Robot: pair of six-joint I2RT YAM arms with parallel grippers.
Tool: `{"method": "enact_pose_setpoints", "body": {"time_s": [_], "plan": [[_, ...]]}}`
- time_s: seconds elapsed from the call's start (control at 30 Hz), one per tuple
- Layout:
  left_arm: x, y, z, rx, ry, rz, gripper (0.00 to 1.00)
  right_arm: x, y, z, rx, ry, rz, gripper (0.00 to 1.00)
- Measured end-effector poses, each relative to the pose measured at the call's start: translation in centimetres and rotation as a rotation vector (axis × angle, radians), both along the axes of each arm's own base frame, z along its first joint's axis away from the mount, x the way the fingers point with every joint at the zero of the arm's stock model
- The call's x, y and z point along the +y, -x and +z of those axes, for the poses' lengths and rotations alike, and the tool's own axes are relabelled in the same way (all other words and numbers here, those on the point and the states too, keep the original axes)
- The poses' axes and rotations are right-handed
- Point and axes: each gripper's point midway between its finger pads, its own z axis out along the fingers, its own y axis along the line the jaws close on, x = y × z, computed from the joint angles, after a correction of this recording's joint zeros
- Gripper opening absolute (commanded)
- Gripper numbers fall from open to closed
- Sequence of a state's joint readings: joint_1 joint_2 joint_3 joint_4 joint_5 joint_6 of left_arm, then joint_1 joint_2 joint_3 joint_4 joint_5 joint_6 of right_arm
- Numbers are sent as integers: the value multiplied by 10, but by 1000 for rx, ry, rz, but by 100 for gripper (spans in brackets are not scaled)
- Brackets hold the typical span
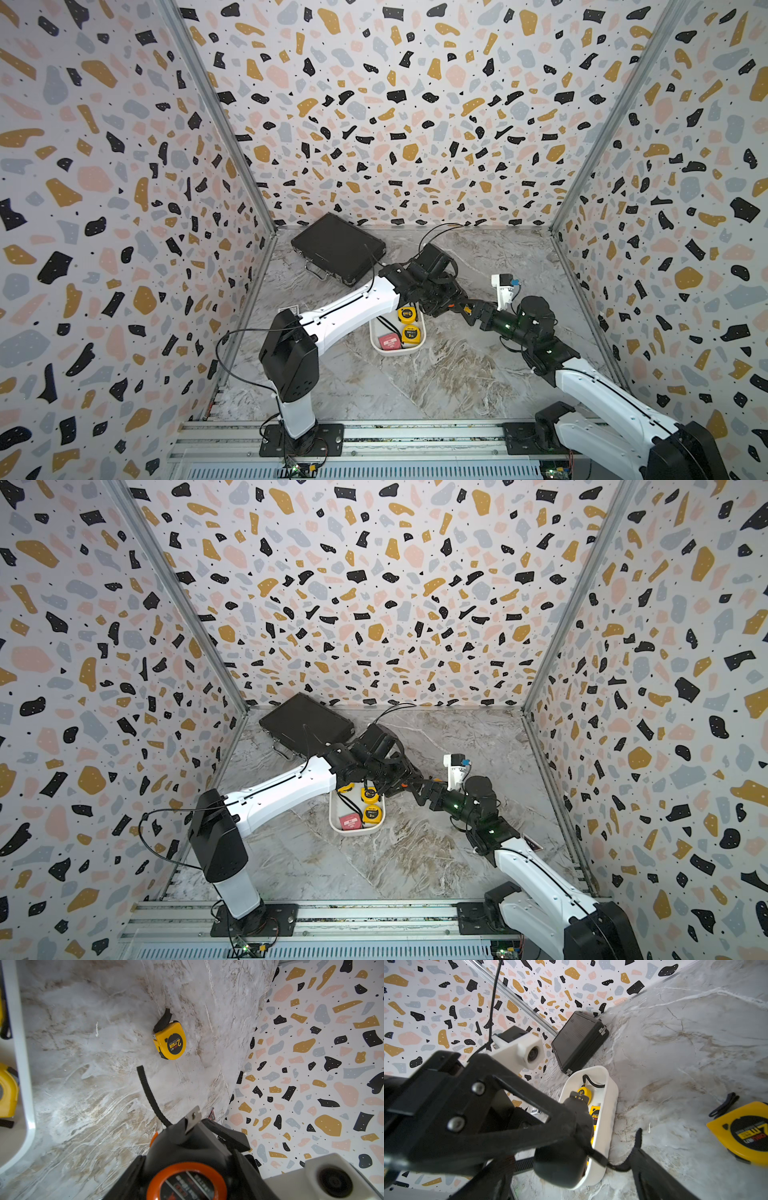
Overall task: Take the tape measure out of the storage box
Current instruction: Place the tape measure at the center of the board.
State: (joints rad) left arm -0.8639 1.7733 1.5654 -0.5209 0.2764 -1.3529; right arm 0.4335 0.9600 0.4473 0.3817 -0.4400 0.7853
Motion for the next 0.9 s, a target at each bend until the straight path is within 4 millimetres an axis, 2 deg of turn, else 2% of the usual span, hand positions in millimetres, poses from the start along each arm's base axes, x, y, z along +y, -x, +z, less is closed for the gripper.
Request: {"method": "enact_pose_setpoints", "body": {"time_s": [0.13, 0.3, 0.37, 0.4, 0.47, 0.5, 0.6, 0.67, 0.9], "plan": [[-6, 3, 1, 7, 23, -3, 0, 2, -3, -5, 9, 4, 2, 70], [-10, 4, 2, 8, 40, -5, 0, 4, -3, -4, 9, -9, 4, 43], [-8, 1, 1, 5, 41, 8, 0, 3, -3, -5, 11, -8, 0, 36], [-8, 1, 0, 6, 40, 10, 13, 3, -3, -5, 13, -7, 0, 33], [-7, 1, -2, 8, 39, 11, 52, 3, -2, -7, 19, -2, -2, 31], [-7, 2, -3, 6, 38, 8, 65, 3, -2, -8, 23, 1, -1, 30], [-5, 4, -3, -26, 16, -19, 93, 3, 1, -12, 43, 1, 6, 29], [3, 6, -2, -54, -20, -33, 100, 3, 3, -17, 67, -1, 12, 29], [48, 14, 13, -180, -165, -58, 100, 5, 26, -65, 244, 0, 66, 28]]}}
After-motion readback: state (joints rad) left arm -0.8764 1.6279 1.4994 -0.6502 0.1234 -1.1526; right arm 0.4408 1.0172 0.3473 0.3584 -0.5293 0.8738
